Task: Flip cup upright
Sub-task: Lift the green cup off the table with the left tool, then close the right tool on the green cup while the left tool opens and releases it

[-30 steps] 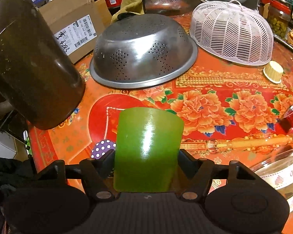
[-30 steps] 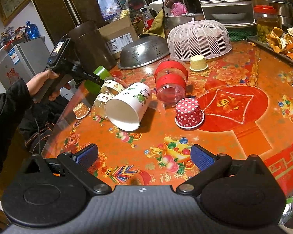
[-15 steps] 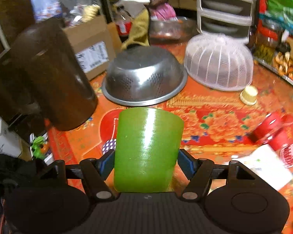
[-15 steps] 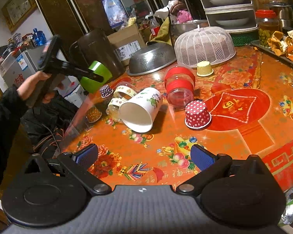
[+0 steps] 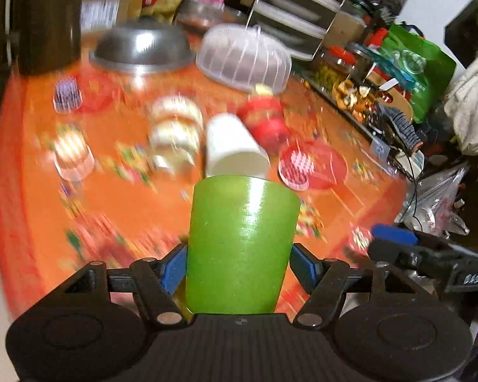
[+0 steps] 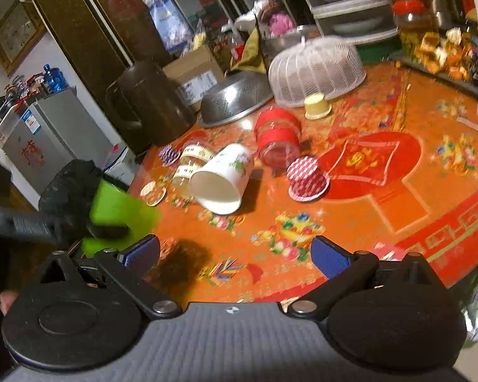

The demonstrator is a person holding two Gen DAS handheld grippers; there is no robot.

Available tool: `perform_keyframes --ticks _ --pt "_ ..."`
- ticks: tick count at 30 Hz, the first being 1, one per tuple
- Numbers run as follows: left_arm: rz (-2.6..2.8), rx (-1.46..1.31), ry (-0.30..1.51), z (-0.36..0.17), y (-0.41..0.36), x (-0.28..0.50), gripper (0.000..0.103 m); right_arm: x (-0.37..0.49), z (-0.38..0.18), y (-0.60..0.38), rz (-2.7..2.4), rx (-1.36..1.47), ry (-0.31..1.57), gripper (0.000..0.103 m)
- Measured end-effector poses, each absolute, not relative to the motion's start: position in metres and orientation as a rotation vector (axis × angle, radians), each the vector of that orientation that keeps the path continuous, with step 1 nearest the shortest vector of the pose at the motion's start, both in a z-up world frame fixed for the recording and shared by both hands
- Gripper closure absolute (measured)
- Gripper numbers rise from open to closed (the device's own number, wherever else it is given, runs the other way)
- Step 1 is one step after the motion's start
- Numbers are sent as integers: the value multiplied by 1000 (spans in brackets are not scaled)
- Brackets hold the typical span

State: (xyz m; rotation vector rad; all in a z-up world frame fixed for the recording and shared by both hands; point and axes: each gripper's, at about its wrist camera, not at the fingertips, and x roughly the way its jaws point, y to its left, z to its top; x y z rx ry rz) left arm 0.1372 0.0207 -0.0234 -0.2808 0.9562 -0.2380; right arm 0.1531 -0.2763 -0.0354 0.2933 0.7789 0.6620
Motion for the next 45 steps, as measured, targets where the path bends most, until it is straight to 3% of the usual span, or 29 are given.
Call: perform_keyframes --ticks 12,25,33,35,39,45 --pt "-219 -428 943 -64 -8 127 31 178 -42 -240 699 416 977 1" --pt "-213 -452 943 -71 -18 120 31 175 -49 -207 631 318 1063 1" --pt "-213 -487 934 -73 -18 116 31 181 -54 -200 593 315 1102 7" --pt "-211 -496 930 -74 -16 115 31 182 -55 -201 575 326 1103 18" --pt "-208 -519 924 -75 -14 112 31 180 -56 -201 569 335 1120 26" --pt "-208 -530 937 -78 -11 111 33 179 -55 -197 573 322 1115 26"
